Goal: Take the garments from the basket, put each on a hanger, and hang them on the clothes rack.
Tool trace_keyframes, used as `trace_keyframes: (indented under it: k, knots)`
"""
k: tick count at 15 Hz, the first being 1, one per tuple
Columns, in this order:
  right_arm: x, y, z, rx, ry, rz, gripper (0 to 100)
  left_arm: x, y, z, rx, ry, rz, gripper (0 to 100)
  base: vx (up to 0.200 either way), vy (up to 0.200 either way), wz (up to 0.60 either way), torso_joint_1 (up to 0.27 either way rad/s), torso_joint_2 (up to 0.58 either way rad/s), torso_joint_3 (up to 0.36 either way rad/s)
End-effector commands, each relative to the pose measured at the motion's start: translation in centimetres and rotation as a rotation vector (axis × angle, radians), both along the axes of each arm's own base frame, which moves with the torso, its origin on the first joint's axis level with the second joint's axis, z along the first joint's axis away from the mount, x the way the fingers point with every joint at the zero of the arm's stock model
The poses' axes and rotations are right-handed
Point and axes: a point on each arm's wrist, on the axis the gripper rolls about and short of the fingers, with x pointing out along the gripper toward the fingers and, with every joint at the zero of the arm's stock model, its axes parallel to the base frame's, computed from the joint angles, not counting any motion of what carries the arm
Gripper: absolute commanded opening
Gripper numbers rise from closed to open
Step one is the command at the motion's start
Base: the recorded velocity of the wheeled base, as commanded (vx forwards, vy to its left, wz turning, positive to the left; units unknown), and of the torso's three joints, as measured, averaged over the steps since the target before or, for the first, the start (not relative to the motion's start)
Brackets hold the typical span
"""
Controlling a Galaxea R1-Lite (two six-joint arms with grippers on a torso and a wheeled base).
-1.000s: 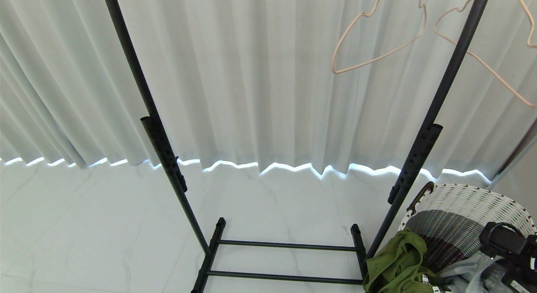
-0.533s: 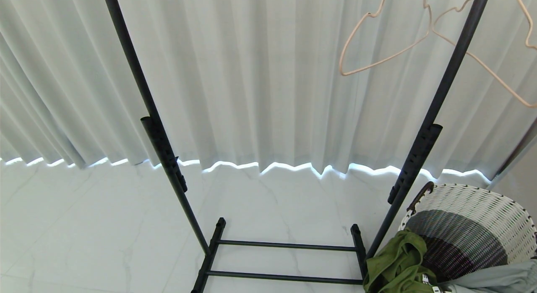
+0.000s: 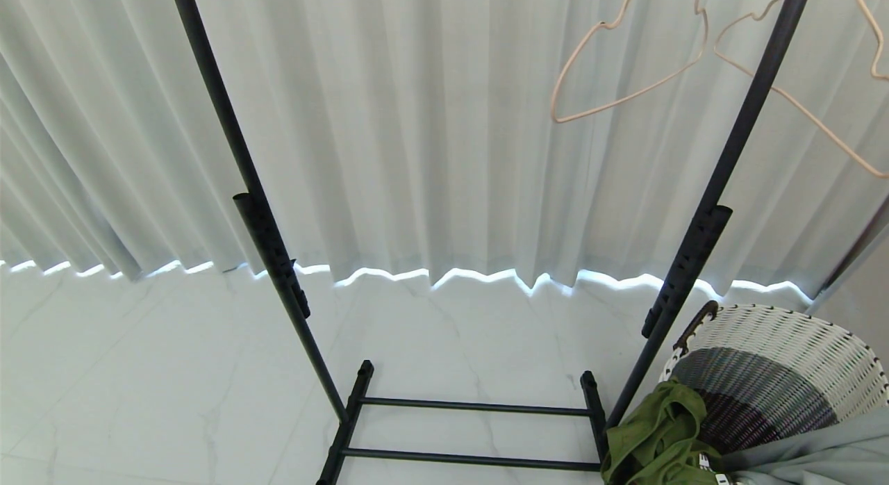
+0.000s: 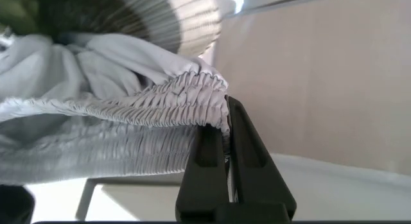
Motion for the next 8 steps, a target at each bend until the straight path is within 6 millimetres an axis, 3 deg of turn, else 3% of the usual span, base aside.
trace_keyframes:
  k: [1,8]
  knots:
    - [-0.98,0.44,0.34,-0.020,-0.043,0.001,0,0.00,0.00,0.00,0.002,0.000,0.000,100,-0.200,0.000,0.00,-0.002,0.01,0.002]
    - [-1.29,0.62,0.09,-0.019,-0.050,0.017,0,0.00,0.00,0.00,-0.003,0.000,0.000,100,-0.200,0.000,0.00,0.004,0.01,0.001]
